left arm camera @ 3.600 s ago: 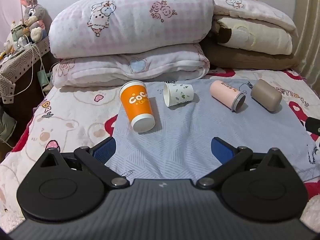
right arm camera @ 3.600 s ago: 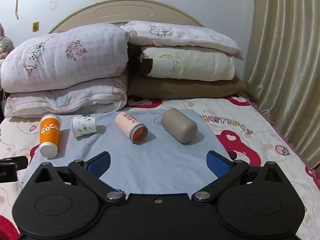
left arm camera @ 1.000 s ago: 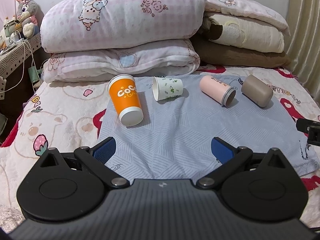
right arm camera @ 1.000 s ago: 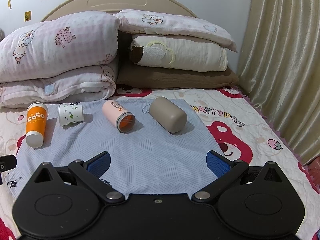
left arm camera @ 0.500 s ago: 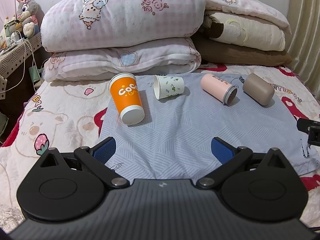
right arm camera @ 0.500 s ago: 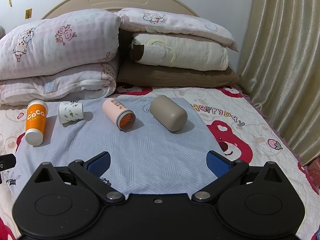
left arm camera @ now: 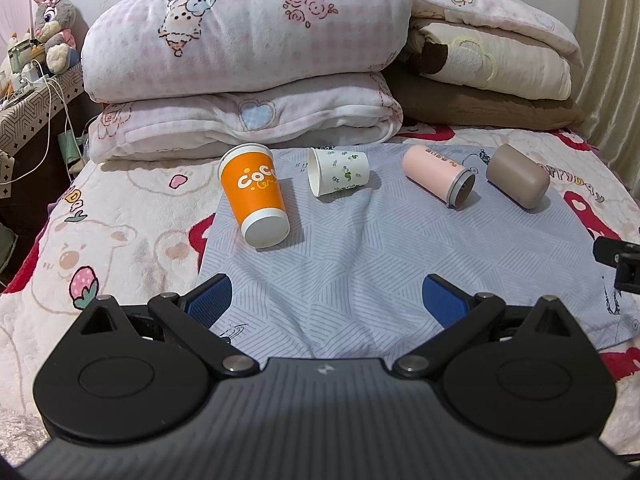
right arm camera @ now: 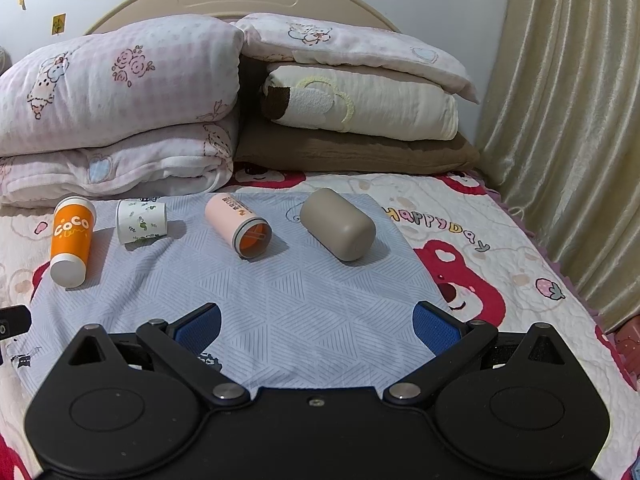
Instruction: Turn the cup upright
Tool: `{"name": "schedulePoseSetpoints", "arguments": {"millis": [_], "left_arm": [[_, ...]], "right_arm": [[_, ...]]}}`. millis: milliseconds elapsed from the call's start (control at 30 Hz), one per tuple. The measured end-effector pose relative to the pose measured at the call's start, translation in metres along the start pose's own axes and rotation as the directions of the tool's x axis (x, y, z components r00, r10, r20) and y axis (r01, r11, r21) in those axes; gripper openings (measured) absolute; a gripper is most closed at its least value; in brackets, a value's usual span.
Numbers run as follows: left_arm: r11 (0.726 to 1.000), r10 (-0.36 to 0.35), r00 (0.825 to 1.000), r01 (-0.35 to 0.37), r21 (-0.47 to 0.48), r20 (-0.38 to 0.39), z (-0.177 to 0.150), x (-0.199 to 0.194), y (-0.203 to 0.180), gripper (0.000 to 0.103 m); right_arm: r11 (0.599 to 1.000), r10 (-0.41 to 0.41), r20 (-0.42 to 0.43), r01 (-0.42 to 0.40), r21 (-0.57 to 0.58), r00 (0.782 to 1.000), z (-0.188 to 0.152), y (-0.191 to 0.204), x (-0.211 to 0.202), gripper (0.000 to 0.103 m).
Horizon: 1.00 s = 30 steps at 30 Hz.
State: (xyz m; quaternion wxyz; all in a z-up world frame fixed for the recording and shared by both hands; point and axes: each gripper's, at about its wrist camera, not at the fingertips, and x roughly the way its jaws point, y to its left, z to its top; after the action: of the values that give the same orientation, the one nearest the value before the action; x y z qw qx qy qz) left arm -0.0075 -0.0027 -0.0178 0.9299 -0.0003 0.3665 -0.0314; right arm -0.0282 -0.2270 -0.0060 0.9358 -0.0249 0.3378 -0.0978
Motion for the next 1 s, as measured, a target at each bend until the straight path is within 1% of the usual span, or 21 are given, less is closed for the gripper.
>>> {"name": "schedulePoseSetpoints", "arguments": {"millis": [200,400,533,600,633,700,767,800,867,900,933,1000], "left_arm": [[1.0,-0.008,1.0,0.008,0.013,-0.01,0.001,-0.003,-0.003,0.103],[0.999,-0.005,1.0,0.006,0.031,-0.027,0.011,-0.004,-0.019,0.103],[0.999,-0.031,0.999,0.032,0.034,-0.043,0.027,0.001,-0.034,0.103],[0.998,-0.047,0.997,0.049,0.034,-0.054,0.039,0.006,-0.044,0.103],[0.998,-0.047,0.998,0.05,0.04,-0.051,0.044,0.008,-0.049,0.103],[0.997,-0.04,0.999,0.042,0.061,-0.034,0.054,0.013,-0.063,0.103],[0.996,-0.059,0.997,0.061,0.063,-0.042,0.064,0.023,-0.075,0.103],[0.995,-0.078,0.996,0.08,0.053,-0.05,0.069,0.028,-0.08,0.103],[0.993,-0.114,0.992,0.115,0.024,-0.052,0.076,0.039,-0.09,0.103],[0.992,-0.126,0.991,0.127,0.014,-0.048,0.079,0.045,-0.097,0.103],[0.991,-0.135,0.99,0.136,0.012,-0.047,0.081,0.051,-0.104,0.103],[0.986,-0.167,0.984,0.168,0.007,-0.055,0.084,0.068,-0.12,0.103]], "right_arm": [[1.0,0.003,-0.005,-0.003,-0.005,1.0,-0.001,0.0,0.001,0.103],[1.0,0.012,-0.017,-0.011,0.015,1.0,0.001,-0.009,0.005,0.103],[0.999,0.052,-0.013,-0.051,0.011,0.999,0.004,-0.021,0.008,0.103],[0.997,0.078,0.016,-0.077,-0.01,0.997,0.005,-0.027,0.009,0.103],[0.994,0.104,0.038,-0.103,-0.029,0.994,0.006,-0.03,0.01,0.103],[0.982,0.18,0.091,-0.173,-0.079,0.98,0.007,-0.037,0.011,0.103],[0.967,0.247,0.143,-0.233,-0.104,0.959,0.009,-0.046,0.016,0.103],[0.96,0.273,0.173,-0.257,-0.112,0.946,0.01,-0.052,0.02,0.103],[0.936,0.349,0.228,-0.325,-0.136,0.909,0.011,-0.064,0.029,0.103],[0.92,0.39,0.23,-0.365,-0.145,0.891,0.012,-0.071,0.037,0.103],[0.906,0.421,0.211,-0.397,-0.145,0.882,0.016,-0.076,0.047,0.103],[0.891,0.449,0.164,-0.425,-0.16,0.879,0.024,-0.085,0.069,0.103]]}}
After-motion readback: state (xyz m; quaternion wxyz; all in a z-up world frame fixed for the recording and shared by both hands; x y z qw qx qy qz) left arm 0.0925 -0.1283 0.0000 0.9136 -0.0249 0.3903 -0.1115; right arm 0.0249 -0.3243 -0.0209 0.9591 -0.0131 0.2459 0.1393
